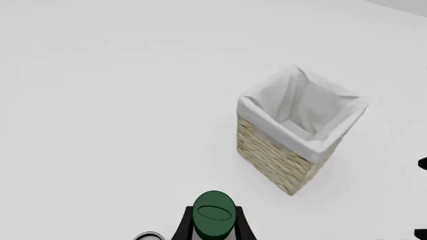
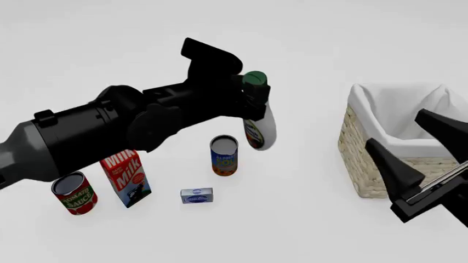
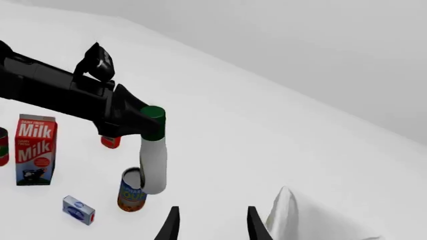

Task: Pick the salad dressing and place it in the basket.

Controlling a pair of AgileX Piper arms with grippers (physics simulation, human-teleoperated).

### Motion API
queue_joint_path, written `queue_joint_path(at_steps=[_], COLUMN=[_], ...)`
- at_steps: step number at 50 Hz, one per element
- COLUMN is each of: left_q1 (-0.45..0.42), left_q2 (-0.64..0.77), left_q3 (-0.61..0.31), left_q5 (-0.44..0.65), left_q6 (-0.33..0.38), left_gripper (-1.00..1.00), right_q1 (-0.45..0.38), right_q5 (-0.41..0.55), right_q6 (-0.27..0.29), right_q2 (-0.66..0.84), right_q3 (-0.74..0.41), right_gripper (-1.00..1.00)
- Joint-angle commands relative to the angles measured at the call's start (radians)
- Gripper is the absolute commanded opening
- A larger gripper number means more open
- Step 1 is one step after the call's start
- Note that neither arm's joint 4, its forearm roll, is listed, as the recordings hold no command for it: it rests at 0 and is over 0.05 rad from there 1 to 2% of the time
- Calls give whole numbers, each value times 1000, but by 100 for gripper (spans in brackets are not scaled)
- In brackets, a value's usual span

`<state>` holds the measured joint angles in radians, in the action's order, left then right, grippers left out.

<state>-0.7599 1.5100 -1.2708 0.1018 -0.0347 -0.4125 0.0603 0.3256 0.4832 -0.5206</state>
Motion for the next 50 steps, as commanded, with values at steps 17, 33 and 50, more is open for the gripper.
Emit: queue_joint_path(at_steps=[17,33,50], left_q1=[-26,-42,-58], left_q2=[-12,-29,-38], left_q3=[2,10,17], left_q5=[-6,-4,-8], left_q6=[5,-16,-29], left_gripper=[-100,-100,-100], right_q1=[-151,-185,-216], right_q5=[-177,-268,-331], right_q6=[11,-15,-26], right_q2=[190,291,397], right_q3=[-37,-46,-80], right_gripper=[100,100,100])
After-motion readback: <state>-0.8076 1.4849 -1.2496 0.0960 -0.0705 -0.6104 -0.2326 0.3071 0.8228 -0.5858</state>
